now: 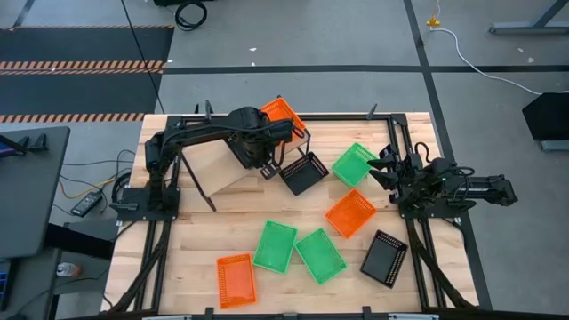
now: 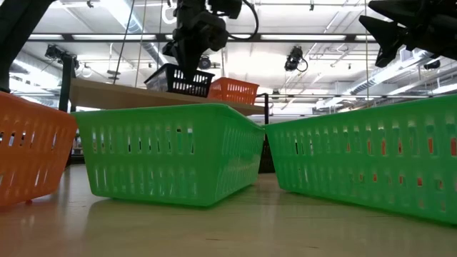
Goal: Stack baskets on shelf by color
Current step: Put the bottom left black basket on the shelf, then put the bottom left green basket on the shelf
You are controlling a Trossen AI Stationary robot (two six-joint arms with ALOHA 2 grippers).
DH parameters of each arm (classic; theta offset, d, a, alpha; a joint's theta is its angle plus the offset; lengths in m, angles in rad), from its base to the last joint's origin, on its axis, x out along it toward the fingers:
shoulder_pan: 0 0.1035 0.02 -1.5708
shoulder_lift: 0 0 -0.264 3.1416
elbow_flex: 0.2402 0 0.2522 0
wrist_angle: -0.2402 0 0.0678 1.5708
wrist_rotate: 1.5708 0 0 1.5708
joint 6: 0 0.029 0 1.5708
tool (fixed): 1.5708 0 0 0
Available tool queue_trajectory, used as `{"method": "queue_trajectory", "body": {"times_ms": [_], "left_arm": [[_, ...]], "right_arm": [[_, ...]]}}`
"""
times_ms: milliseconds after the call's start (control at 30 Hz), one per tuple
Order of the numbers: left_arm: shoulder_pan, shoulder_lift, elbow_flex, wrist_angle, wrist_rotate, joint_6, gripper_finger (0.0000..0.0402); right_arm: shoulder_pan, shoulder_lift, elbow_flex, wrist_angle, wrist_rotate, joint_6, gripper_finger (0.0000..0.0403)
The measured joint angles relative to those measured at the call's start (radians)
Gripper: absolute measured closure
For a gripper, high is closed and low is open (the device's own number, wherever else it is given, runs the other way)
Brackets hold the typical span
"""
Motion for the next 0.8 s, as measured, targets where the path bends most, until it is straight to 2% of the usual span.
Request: {"method": "queue_trajectory", "body": {"times_ms": [233, 500, 633, 800], "left_arm": [[-0.005, 0.000, 0.032, -0.010, -0.002, 0.004, 0.0329], [-0.038, -0.002, 0.203, -0.062, -0.029, 0.093, 0.0281], [-0.111, -0.003, 0.287, -0.059, -0.025, 0.088, 0.0270], [-0.299, -0.002, 0.238, -0.057, -0.018, 0.155, 0.0273]], "right_arm": [[0.000, 0.000, 0.000, 0.000, 0.000, -0.002, 0.0251], [0.000, 0.000, 0.000, 0.000, 0.000, -0.002, 0.0251], [0.000, 0.000, 0.000, 0.000, 0.000, 0.000, 0.0251], [0.000, 0.000, 0.000, 0.000, 0.000, 0.000, 0.0251]]}}
